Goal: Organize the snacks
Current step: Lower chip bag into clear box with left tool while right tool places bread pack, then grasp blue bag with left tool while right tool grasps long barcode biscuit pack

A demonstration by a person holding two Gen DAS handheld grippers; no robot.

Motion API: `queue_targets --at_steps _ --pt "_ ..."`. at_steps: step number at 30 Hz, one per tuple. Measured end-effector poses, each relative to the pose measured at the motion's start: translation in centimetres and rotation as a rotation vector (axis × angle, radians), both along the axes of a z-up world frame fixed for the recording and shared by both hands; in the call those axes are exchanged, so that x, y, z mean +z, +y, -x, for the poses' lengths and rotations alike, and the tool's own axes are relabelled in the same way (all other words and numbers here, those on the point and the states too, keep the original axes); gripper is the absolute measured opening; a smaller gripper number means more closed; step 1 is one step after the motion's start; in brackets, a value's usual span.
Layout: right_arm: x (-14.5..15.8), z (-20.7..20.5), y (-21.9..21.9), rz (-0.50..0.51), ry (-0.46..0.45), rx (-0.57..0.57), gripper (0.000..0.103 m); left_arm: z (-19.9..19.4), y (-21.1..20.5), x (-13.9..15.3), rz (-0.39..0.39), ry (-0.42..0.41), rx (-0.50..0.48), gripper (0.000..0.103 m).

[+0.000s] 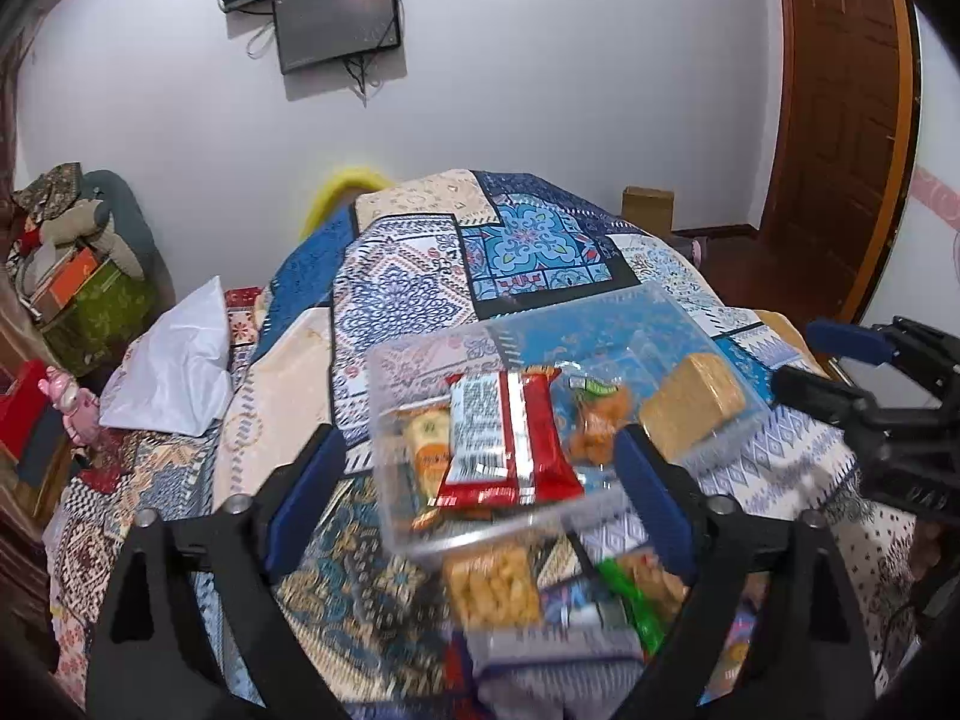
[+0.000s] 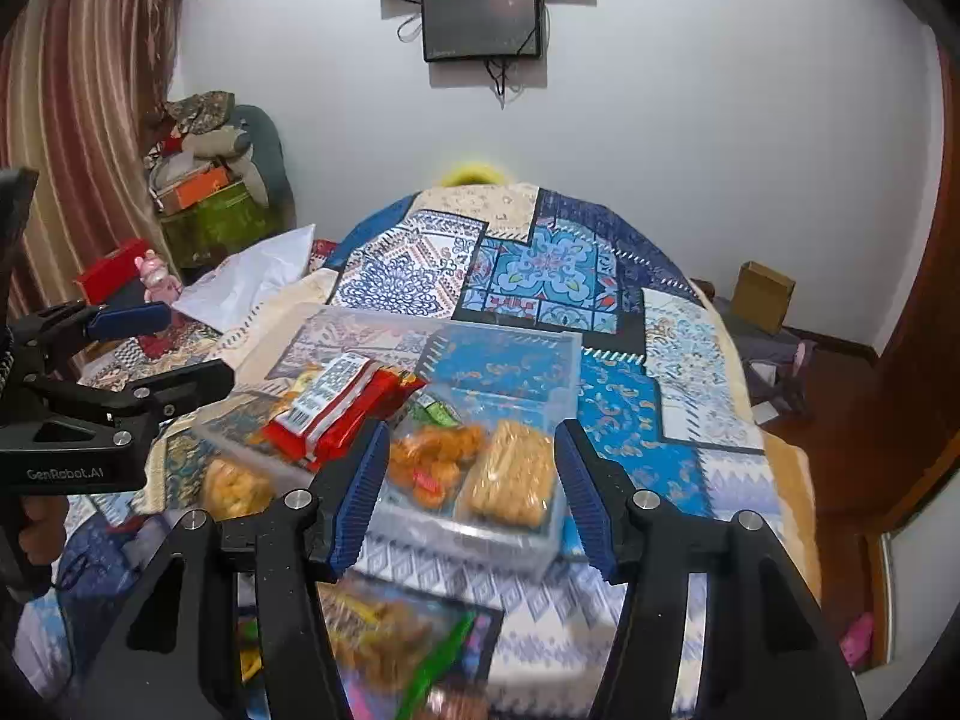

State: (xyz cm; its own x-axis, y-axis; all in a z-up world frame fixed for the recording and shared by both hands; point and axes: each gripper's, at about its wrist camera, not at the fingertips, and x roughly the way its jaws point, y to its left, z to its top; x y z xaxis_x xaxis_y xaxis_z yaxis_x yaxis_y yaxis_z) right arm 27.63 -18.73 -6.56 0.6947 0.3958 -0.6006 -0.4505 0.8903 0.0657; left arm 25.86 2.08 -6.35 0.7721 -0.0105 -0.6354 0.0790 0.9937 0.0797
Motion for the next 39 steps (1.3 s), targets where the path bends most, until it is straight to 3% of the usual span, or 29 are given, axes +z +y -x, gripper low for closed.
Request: queue_targets --at_steps 7,19,27,36,39 --pt "0.3 4.1 -1.7 0.005 0.000 0.008 0.062 5.9 1.1 -0.7 0.034 0.018 0.023 0.096" --pt "-4.0 8.7 -2.7 0.049 0.116 0.004 0.062 11.9 3.1 -3.9 0.128 0.117 0.085 0.096" --pt "-8.2 9.3 -3.5 0.032 0.237 -0.023 0.062 10.1 2.4 -3.6 0.158 0.110 0.088 0.096" --pt "-10.6 8.4 -3.4 0.018 0.312 -0.016 0.062 6.5 -0.4 -6.9 0.104 0.163 0.083 0.096" --pt "-11.2 8.1 -3.0 0.017 0.323 -0.011 0.062 6.3 -0.3 -7.3 0.133 0.155 0.078 0.096"
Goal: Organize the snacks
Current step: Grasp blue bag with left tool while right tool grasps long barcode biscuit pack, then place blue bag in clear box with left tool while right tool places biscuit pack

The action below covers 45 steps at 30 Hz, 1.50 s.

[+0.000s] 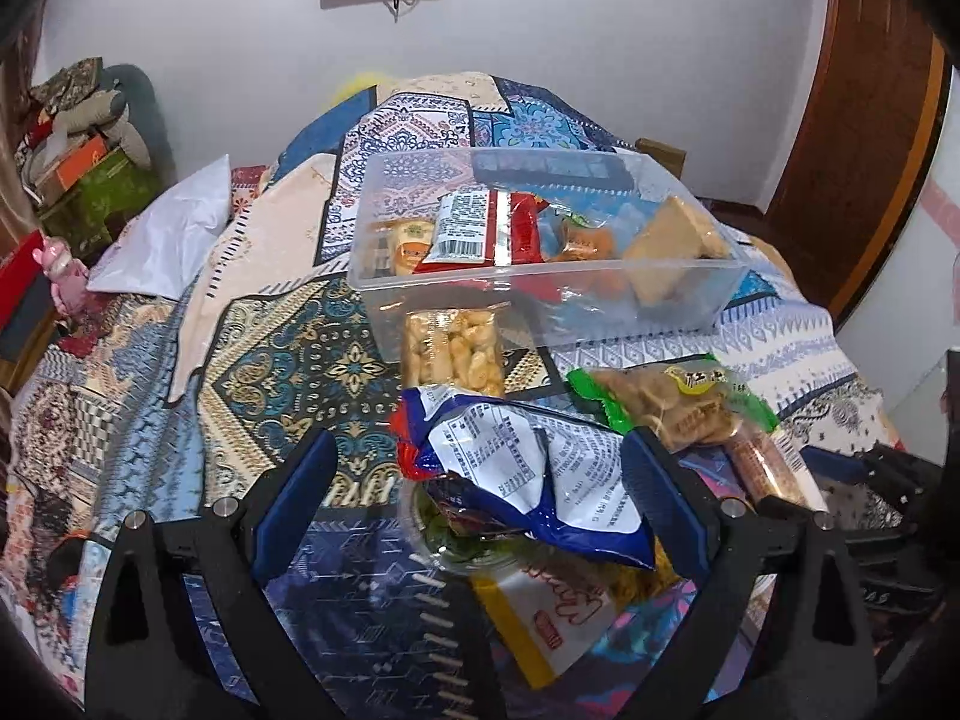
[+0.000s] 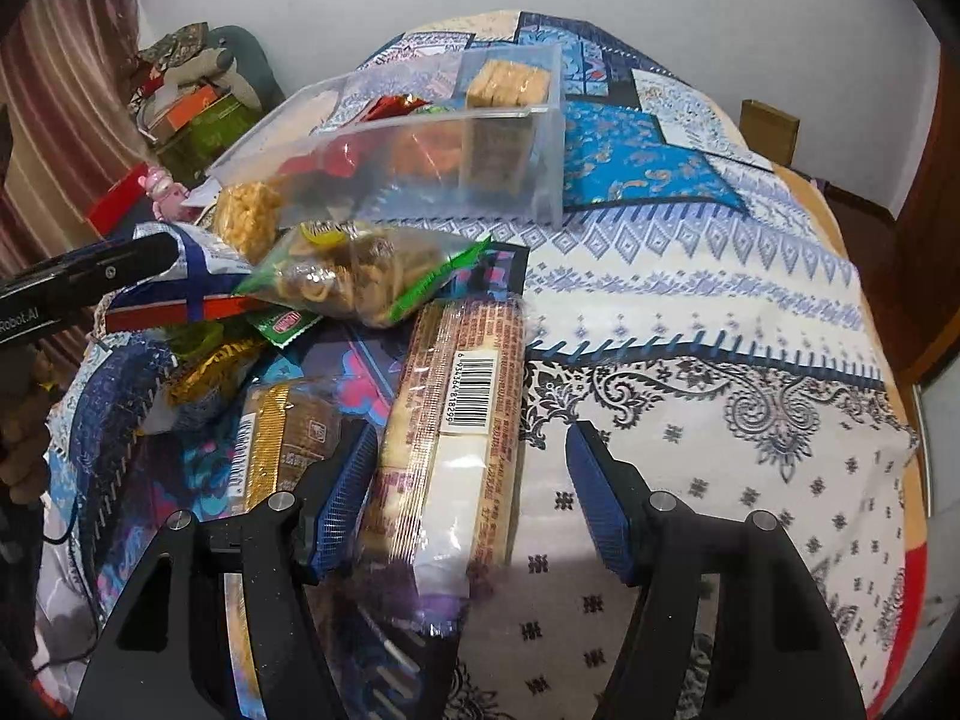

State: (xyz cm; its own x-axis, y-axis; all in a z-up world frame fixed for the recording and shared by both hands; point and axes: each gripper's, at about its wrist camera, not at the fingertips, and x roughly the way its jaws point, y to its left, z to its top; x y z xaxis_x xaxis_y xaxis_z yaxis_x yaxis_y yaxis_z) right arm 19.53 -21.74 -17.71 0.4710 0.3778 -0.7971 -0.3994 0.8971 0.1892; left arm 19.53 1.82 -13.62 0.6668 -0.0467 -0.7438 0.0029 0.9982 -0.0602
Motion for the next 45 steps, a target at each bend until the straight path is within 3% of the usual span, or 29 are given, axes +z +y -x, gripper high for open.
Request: queue_targets --at_steps 5,8,10,18,22,32,45 --pt "-0.3 0.1 1.1 0.047 -0.029 0.026 0.062 -0.2 0.4 -0.7 0.073 0.001 -0.006 0.096" --pt "-0.3 0.1 1.6 0.064 -0.046 0.040 0.047 0.0 0.7 -0.8 0.144 -0.006 -0.025 0.077" --pt "-0.2 -0.1 1.5 0.046 -0.040 0.036 0.046 0.2 0.5 -0.7 0.160 -0.010 -0.033 0.064" --pt "0.7 0.5 -0.3 0.009 -0.045 -0.008 0.044 1.4 -0.2 0.3 0.113 -0.036 -0.048 0.052" --pt "2.0 0.7 -1.4 -0.009 -0.070 -0.041 0.044 2.5 0.0 1.6 0.078 -0.078 -0.027 0.050" --pt "6.7 1.0 -1.4 -0.070 -0.188 -0.052 0.044 3.8 1.8 5.3 0.087 -0.165 0.001 0.050" --pt "10.2 -3.2 3.1 -0.114 -0.317 0.008 0.044 0.1 3.0 8.6 0.079 -0.259 0.030 0.050"
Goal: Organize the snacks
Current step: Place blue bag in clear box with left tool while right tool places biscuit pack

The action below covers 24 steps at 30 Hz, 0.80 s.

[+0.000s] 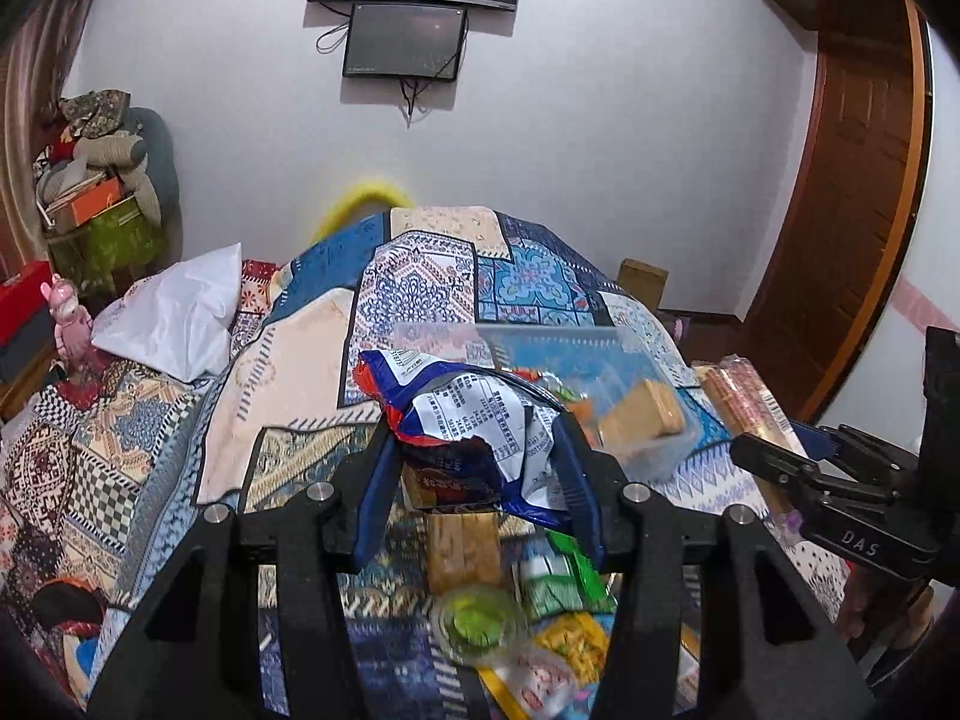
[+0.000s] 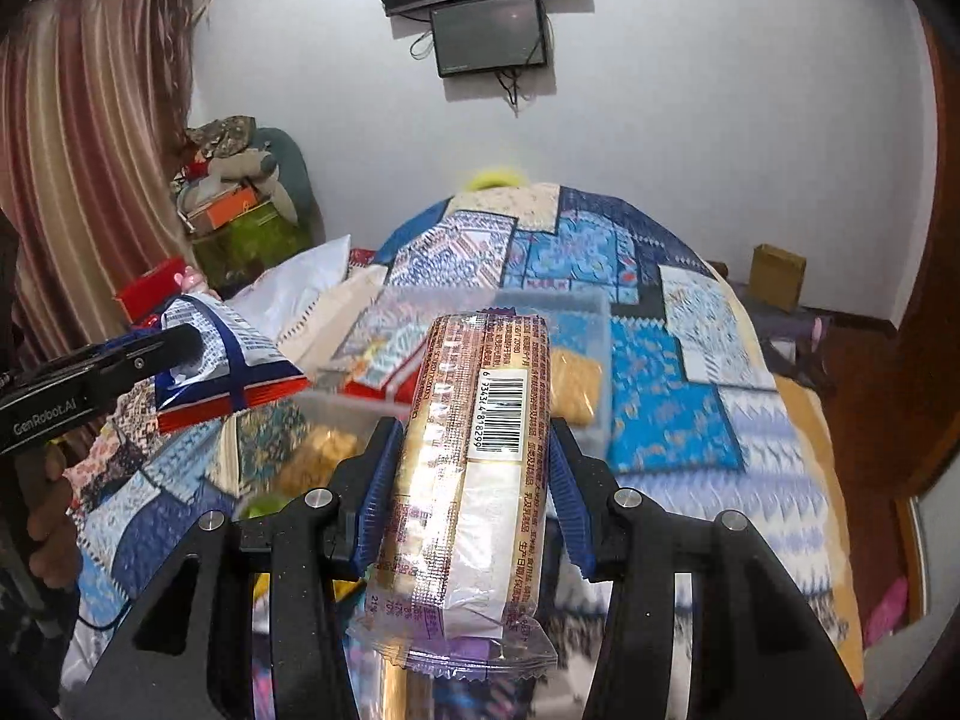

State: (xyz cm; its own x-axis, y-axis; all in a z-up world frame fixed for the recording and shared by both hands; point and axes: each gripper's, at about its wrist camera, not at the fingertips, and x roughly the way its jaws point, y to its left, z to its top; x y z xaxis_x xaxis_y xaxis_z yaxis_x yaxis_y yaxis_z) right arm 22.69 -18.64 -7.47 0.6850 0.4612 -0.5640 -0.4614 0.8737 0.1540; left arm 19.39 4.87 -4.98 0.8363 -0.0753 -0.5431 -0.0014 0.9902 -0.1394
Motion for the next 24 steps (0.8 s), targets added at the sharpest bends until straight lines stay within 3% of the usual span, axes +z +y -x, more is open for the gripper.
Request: queue_targets --at_steps 7,24 --pt "-0.1 -3.3 1.4 -0.019 0.005 0.013 0.044 -3.4 0.3 -0.9 0.003 0.019 -0.005 0.050" --pt "-2.9 -9.3 5.3 0.029 0.078 0.044 0.044 -10.9 -0.9 -6.0 -0.003 0.119 -0.049 0.050"
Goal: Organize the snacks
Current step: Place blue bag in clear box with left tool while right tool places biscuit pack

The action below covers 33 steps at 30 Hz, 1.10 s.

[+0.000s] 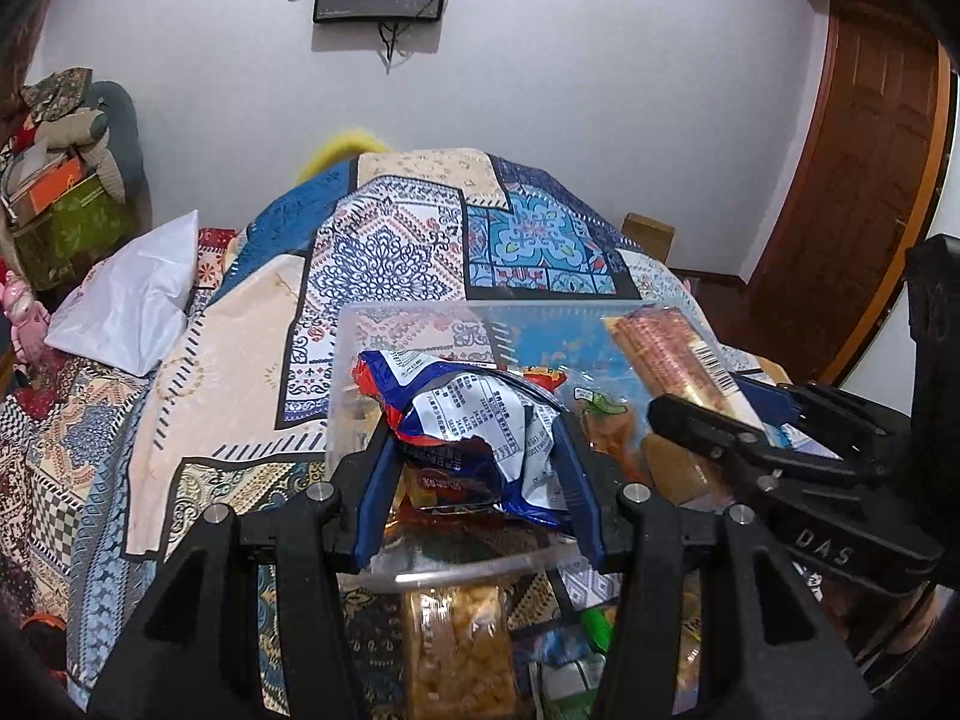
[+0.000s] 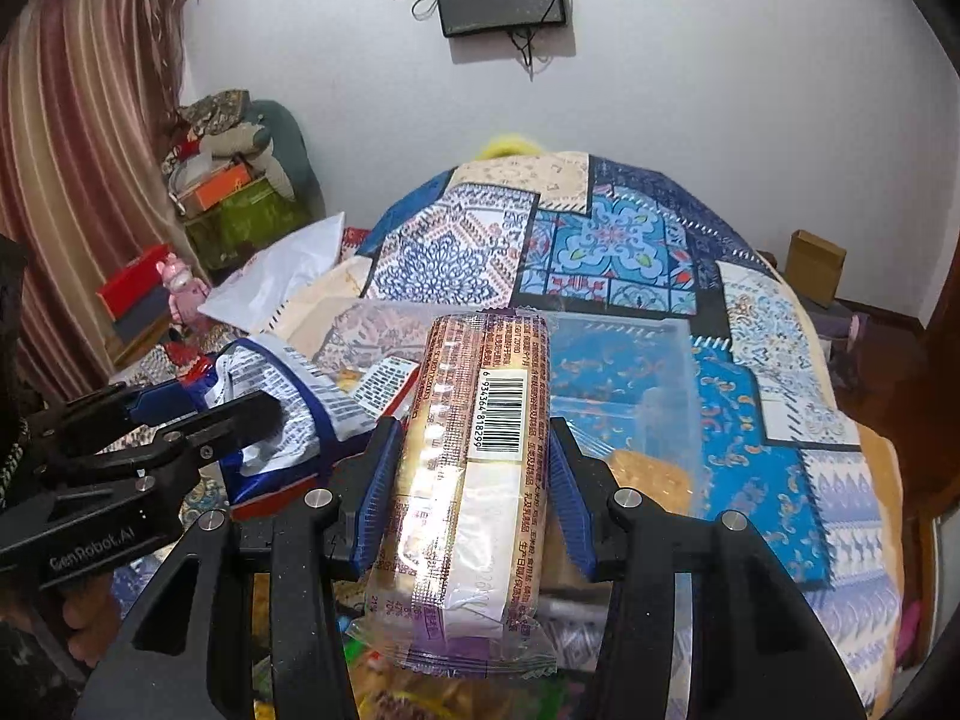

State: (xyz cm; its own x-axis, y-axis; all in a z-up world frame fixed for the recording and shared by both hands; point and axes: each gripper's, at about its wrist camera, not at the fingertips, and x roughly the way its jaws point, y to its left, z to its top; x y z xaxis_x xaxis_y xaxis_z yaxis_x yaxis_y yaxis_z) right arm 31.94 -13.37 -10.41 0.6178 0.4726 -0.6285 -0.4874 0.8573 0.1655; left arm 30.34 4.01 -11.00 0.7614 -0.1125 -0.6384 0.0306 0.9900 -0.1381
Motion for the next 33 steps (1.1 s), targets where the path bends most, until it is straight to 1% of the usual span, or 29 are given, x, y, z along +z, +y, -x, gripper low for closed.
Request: queue_targets --at_steps 5,7,10,11,12,14,15,17,20,25,29,33 --pt "-1.5 -0.9 1.1 0.050 0.034 0.010 0.044 -1.3 0.5 -1.4 0.000 0.049 0.020 0.050" --pt "-1.9 -0.9 1.3 0.076 0.043 0.010 0.044 -1.3 0.6 -1.7 0.002 0.050 0.035 0.054" --pt "-2.2 -0.8 1.5 0.106 0.040 0.004 0.045 -1.0 0.5 -1.6 -0.040 0.035 0.057 0.063" --pt "-2.0 -0.6 1.4 0.115 0.035 0.005 0.050 -0.8 0.5 -1.4 -0.048 0.028 0.057 0.066" --pt "-1.9 -0.5 1.3 0.115 0.031 0.005 0.055 -0.6 0.4 -1.3 -0.053 0.022 0.054 0.066" --pt "-1.4 -0.2 1.1 0.109 0.015 0.005 0.059 -0.2 0.3 -0.8 -0.057 0.016 0.045 0.067" --pt "-1.0 0.2 0.8 0.104 0.005 0.006 0.059 0.1 0.4 -0.6 -0.056 0.011 0.042 0.069" --pt "-0.3 0.7 0.4 0.091 -0.004 0.009 0.059 0.9 0.5 -0.1 -0.054 0.001 0.044 0.072" --pt "0.5 1.7 -0.5 0.067 -0.008 0.015 0.059 2.5 0.8 0.7 -0.044 -0.006 0.047 0.072" --pt "1.9 4.7 -2.4 0.050 -0.028 0.015 0.059 5.7 1.4 1.4 -0.039 0.000 0.049 0.072" --pt "2.5 7.1 -3.5 0.057 -0.030 0.023 0.060 8.9 1.8 1.3 -0.039 0.017 0.055 0.074" --pt "2.5 9.8 -4.4 0.070 -0.030 0.029 0.065 12.0 1.7 0.5 -0.047 0.052 0.050 0.075"
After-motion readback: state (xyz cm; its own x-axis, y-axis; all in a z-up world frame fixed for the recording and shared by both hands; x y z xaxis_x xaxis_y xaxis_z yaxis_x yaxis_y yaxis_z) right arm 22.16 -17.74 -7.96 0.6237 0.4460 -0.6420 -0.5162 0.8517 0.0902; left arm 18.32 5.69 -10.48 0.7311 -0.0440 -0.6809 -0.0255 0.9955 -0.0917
